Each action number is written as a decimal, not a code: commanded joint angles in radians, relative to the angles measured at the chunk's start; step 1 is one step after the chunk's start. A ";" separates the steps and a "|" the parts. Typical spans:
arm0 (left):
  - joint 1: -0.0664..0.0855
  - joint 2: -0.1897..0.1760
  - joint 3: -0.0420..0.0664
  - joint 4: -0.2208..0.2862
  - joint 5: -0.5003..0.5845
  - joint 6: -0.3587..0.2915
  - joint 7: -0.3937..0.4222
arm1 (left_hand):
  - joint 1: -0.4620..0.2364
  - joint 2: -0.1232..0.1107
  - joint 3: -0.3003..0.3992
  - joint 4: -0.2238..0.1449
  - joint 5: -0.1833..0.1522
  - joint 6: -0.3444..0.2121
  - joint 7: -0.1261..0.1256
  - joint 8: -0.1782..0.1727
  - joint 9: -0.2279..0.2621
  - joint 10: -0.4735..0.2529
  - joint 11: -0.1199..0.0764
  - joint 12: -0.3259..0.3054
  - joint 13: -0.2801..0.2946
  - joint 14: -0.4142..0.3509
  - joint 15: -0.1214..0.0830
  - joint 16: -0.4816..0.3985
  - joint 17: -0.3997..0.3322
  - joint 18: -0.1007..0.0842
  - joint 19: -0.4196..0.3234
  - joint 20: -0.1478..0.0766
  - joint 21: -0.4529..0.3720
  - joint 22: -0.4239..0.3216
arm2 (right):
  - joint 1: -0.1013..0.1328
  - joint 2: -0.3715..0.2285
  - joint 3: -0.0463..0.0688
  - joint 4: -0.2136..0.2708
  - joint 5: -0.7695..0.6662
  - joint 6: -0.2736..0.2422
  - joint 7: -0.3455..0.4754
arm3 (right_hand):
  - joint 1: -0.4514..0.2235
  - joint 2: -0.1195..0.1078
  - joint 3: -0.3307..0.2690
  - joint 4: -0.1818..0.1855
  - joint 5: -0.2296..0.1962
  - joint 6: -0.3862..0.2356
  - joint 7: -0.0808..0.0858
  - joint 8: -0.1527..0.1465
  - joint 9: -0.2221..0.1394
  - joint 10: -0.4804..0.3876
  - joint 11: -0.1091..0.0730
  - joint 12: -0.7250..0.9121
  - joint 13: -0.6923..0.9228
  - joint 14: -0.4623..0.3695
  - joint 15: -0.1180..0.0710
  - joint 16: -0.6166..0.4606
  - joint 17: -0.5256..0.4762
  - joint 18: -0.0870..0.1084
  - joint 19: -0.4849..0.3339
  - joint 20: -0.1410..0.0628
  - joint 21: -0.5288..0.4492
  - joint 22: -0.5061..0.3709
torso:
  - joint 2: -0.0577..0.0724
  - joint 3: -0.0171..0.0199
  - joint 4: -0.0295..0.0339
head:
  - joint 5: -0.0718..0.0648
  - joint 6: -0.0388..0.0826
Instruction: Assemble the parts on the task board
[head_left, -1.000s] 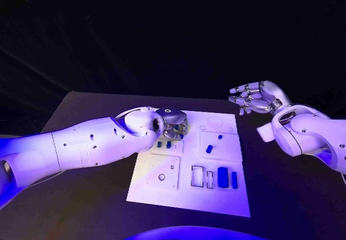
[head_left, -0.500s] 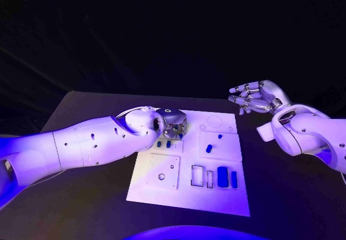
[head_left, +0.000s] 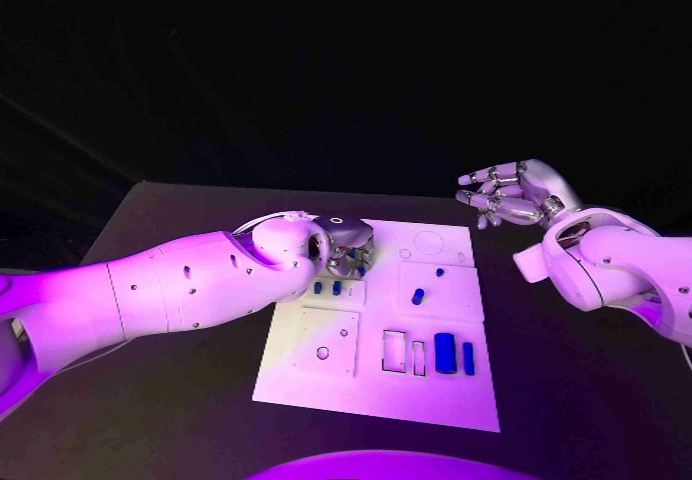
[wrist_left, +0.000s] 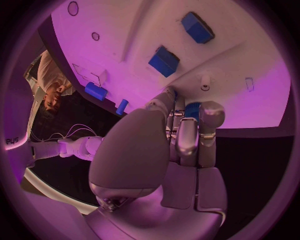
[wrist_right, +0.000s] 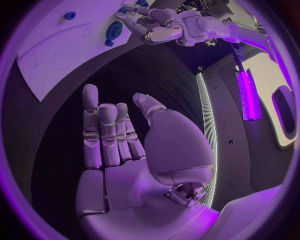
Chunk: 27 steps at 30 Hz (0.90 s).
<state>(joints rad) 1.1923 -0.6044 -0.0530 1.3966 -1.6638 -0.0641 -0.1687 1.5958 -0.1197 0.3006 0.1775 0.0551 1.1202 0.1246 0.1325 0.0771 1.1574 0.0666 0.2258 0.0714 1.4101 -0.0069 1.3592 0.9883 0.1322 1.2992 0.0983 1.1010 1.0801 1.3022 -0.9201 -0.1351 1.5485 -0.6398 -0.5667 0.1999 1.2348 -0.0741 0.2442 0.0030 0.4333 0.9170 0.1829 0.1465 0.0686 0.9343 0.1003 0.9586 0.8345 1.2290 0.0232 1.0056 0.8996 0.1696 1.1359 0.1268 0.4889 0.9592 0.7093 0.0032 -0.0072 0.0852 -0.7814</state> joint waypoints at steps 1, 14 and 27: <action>-0.004 -0.002 -0.002 0.002 -0.006 0.011 -0.004 | 0.008 0.000 0.014 -0.005 -0.002 0.009 0.001 -0.008 0.001 0.009 0.000 -0.010 0.000 0.007 -0.001 0.007 0.000 -0.008 0.006 0.000 0.007 0.004 | 0.000 0.000 0.000 0.002 -0.003 0.012 0.011 | -0.009 0.002 -0.007 0.000 -0.005 -0.008 -0.001 0.004 0.002 -0.007 -0.003 0.006 -0.001 -0.007 0.003 0.003 0.000 0.012 -0.003 0.001 -0.005 -0.002 | -0.001 0.0001 0.0000 | 0.000 0.000; -0.005 -0.019 0.002 0.018 0.012 -0.031 0.003 | -0.012 -0.020 0.061 -0.023 -0.002 0.017 0.004 -0.025 0.000 0.029 0.003 -0.050 0.001 0.009 0.001 0.009 -0.004 -0.010 0.009 0.000 0.021 0.017 | 0.000 0.001 0.000 0.000 -0.003 0.009 0.015 | -0.008 0.003 -0.008 0.000 -0.006 -0.008 -0.002 0.005 0.002 -0.006 -0.003 0.009 0.000 -0.006 0.002 0.006 0.002 0.012 -0.002 0.001 -0.006 -0.002 | -0.001 0.0000 0.0004 | -0.001 0.004; -0.004 -0.070 0.024 0.079 0.038 -0.057 -0.007 | -0.026 -0.028 0.070 -0.024 -0.002 0.021 0.005 -0.029 0.000 0.035 0.003 -0.061 0.002 0.012 0.001 0.011 0.001 -0.014 0.019 -0.001 0.039 0.035 | 0.000 0.002 0.000 -0.002 -0.002 0.007 0.018 | -0.008 0.003 -0.008 0.000 -0.006 -0.008 -0.002 0.005 0.002 -0.006 -0.003 0.009 0.000 -0.006 0.002 0.006 0.002 0.012 -0.002 0.001 -0.006 -0.002 | -0.001 0.0003 0.0004 | 0.001 0.008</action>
<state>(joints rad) 1.1873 -0.6709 -0.0302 1.4673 -1.6457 -0.1032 -0.1693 1.5745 -0.1410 0.3632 0.1532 0.0550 1.1347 0.1319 0.1099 0.0767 1.1824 0.0702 0.1684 0.0730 1.4176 -0.0071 1.3669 0.9874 0.1323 1.3146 0.0973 1.1380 1.1141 1.3023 -0.9183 -0.1350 1.5465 -0.6394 -0.5671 0.2041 1.2348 -0.0741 0.2442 0.0030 0.4333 0.9171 0.1827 0.1465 0.0693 0.9344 0.1003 0.9629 0.8346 1.2290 0.0232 1.0055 0.8998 0.1695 1.1359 0.1268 0.4890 0.9584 0.7082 0.0029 -0.0067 0.0866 -0.7736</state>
